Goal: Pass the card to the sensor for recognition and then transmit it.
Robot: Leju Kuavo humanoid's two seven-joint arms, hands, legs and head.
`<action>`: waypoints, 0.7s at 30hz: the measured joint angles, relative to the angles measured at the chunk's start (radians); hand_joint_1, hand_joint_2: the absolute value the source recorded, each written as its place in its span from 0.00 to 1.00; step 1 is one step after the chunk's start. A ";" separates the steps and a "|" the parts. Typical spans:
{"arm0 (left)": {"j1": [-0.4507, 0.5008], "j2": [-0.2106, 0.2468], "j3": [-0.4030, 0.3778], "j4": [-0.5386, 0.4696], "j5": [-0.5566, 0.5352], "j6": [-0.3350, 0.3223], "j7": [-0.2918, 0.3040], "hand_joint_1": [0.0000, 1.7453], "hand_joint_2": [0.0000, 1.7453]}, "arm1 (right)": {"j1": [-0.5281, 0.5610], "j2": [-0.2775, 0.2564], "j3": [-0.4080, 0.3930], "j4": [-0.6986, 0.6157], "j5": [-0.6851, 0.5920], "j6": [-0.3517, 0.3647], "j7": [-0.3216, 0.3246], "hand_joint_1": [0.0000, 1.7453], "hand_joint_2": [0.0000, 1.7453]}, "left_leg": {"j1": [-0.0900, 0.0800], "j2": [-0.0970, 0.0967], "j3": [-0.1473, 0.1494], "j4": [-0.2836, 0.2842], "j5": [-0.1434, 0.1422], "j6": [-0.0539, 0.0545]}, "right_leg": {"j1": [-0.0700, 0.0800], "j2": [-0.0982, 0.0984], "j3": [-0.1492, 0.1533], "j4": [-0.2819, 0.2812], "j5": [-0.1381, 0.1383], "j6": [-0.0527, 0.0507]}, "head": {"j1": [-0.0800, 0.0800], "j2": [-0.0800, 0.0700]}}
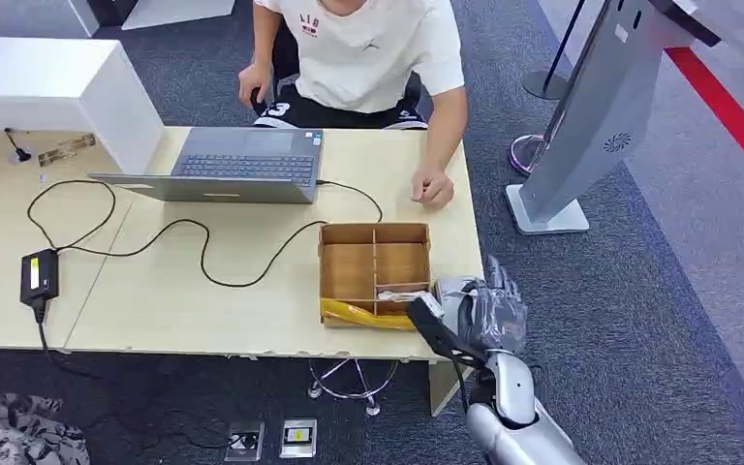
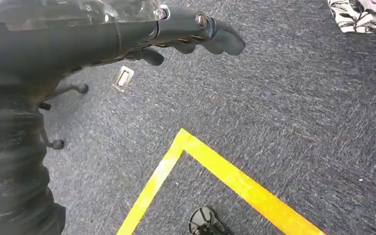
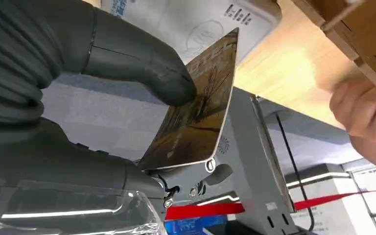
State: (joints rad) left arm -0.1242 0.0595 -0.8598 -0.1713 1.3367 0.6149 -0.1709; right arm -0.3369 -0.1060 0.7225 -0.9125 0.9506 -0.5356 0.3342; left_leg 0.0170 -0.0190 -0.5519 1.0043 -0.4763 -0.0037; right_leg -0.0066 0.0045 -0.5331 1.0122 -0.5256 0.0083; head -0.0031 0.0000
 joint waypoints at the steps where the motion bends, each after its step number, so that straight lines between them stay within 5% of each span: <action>1: 0.000 0.000 0.002 0.000 0.000 0.000 0.000 0.00 1.00 | 0.000 0.002 0.000 0.005 -0.002 0.002 -0.001 1.00 1.00 | 0.000 0.000 0.000 0.000 0.000 0.000 | 0.000 0.000 0.000 0.000 0.000 0.000 | 0.000 0.000; 15: 0.000 0.000 0.018 0.000 -0.010 0.000 0.001 0.00 1.00 | 0.004 0.008 0.000 0.061 -0.034 0.016 -0.001 1.00 1.00 | 0.000 0.000 0.000 0.000 0.000 0.000 | 0.000 0.000 0.000 0.000 0.000 0.000 | 0.000 0.000; 21: 0.000 0.000 0.018 0.000 -0.042 0.000 0.058 0.00 1.00 | 0.015 0.008 -0.001 0.084 -0.056 0.004 -0.020 1.00 1.00 | 0.000 0.001 0.002 0.000 0.000 0.000 | 0.000 0.000 0.001 0.000 0.000 0.000 | 0.000 0.000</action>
State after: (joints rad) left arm -0.1245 0.0591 -0.8423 -0.1709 1.2943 0.6149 -0.1129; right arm -0.3223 -0.0980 0.7218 -0.8285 0.8949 -0.5318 0.3143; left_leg 0.0170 -0.0182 -0.5503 1.0043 -0.4764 -0.0037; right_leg -0.0066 0.0047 -0.5321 1.0119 -0.5256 0.0083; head -0.0027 0.0000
